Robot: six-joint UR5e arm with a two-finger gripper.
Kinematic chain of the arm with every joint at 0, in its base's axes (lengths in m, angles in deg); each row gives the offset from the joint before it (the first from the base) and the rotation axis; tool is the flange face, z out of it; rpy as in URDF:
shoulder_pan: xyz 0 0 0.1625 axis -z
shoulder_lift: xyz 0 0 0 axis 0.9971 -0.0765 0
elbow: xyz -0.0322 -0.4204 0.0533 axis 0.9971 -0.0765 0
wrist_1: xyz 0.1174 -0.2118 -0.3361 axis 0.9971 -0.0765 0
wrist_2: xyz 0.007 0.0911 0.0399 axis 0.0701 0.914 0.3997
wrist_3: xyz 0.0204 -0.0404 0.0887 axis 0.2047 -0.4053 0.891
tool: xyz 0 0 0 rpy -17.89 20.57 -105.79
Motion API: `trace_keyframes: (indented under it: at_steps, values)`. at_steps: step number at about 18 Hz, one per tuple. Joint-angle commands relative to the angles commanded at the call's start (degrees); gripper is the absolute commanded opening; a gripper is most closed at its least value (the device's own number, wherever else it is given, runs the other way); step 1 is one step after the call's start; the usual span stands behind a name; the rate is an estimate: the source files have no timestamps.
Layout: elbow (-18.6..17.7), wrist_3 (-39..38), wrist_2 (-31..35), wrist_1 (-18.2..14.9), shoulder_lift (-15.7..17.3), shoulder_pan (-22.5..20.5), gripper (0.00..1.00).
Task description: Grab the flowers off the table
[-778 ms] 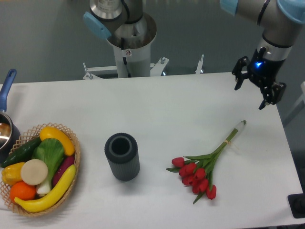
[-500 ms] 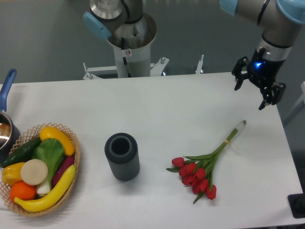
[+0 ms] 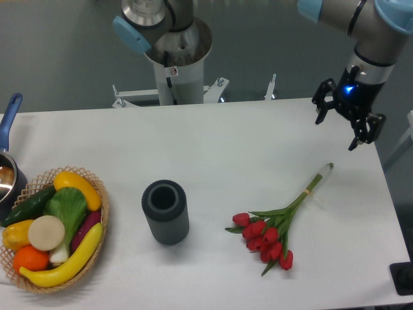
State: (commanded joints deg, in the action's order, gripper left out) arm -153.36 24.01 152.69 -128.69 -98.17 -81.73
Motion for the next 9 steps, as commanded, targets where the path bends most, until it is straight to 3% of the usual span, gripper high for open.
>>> trace_keyframes:
  at_steps: [4, 9]
  values:
    - [-0.26, -4.4, 0.0, 0.0, -0.44, 0.35, 1.0]
    - [-0.62, -5.89, 0.09, 2.55, -4.56, 2.81, 1.0]
